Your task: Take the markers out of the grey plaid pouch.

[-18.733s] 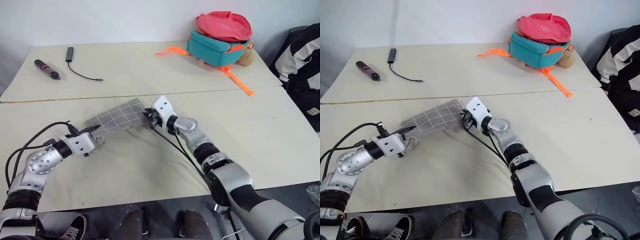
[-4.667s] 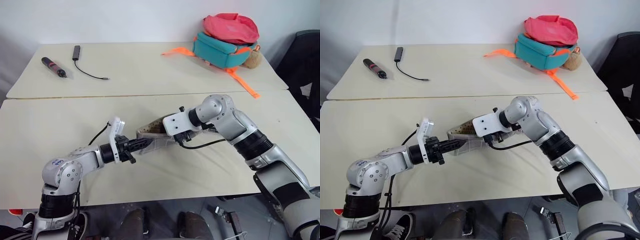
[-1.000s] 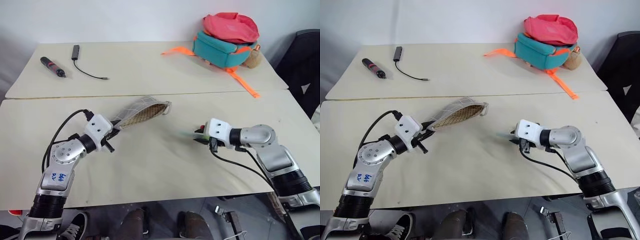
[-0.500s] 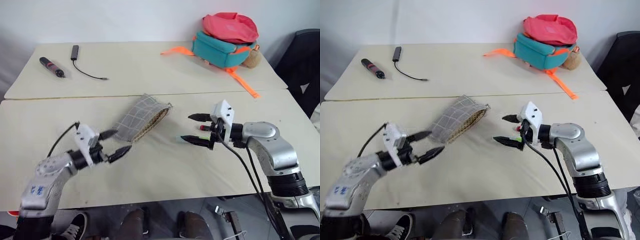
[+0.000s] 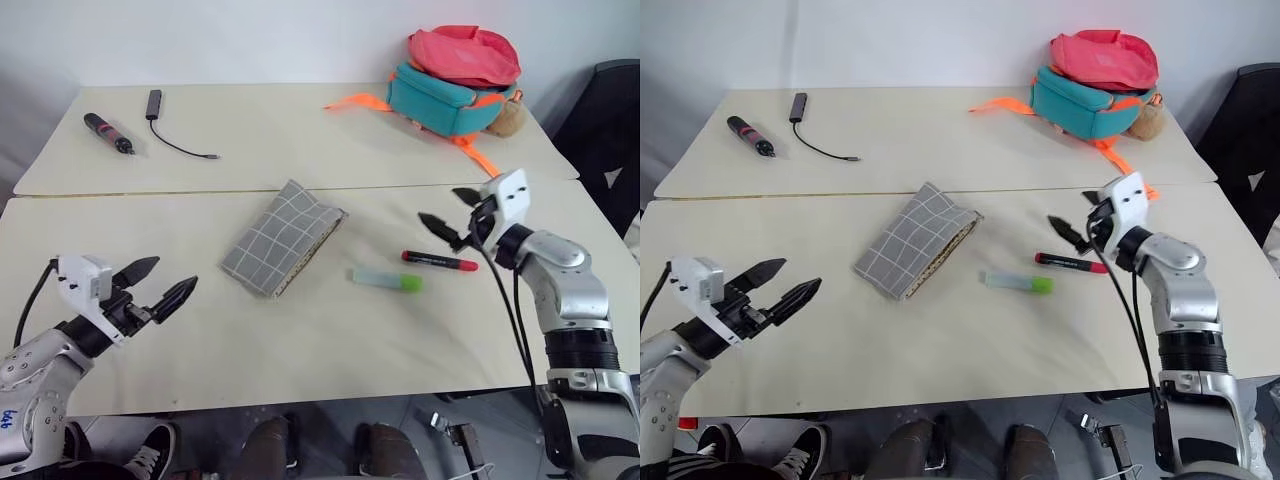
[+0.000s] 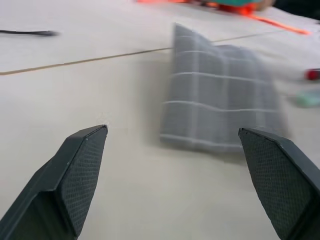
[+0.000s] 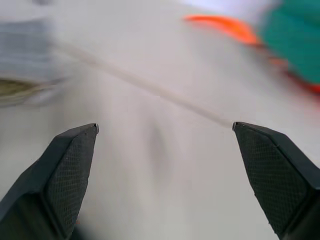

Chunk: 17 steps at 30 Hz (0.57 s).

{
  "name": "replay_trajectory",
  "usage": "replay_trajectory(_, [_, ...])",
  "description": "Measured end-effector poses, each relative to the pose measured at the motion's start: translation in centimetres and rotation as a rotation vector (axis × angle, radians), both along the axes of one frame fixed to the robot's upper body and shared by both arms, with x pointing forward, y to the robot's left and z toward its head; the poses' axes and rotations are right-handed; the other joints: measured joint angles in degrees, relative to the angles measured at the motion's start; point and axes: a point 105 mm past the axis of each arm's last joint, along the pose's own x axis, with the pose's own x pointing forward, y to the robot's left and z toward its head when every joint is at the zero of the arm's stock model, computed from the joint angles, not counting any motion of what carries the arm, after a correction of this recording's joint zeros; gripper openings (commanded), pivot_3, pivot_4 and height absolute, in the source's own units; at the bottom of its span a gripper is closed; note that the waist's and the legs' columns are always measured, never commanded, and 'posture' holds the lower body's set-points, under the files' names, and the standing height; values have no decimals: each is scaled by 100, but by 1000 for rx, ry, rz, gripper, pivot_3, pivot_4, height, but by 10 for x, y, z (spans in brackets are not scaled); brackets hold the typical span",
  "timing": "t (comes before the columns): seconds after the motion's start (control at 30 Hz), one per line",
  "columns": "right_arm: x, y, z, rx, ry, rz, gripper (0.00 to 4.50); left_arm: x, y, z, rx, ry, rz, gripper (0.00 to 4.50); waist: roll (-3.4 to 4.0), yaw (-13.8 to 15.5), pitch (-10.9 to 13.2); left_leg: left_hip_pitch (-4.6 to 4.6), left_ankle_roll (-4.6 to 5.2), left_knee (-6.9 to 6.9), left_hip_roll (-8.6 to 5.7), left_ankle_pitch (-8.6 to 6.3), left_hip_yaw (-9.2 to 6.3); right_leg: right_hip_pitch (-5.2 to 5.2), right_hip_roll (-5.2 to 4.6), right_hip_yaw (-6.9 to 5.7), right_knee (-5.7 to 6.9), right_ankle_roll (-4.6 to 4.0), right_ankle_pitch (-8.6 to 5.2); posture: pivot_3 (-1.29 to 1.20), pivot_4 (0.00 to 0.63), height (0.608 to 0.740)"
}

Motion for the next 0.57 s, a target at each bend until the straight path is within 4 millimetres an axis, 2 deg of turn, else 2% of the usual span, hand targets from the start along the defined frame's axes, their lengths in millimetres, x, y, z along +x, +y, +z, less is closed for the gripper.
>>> replay_trajectory(0.17, [11,-46,-24,52,27,-229,4500,-2,11,-14,29,-5,81,4463,1,5,1,1,1,0,-1,0,4,1,-2,3,1,0,0,0,150,740])
replay_trajectory(0.27, [9,-69,-38,24,38,-328,4500,-6,11,-21,26,-1,96,4463,1,-5,1,1,1,0,1,0,5,-1,-2,5,1,0,0,0,150,740])
replay_trajectory(0.57, [6,-90,-47,78,12,-426,4500,-6,8,-19,26,-22,84,4463,7,-68,4,2,4,0,3,3,4,2,-2,4,2,0,0,0,150,740])
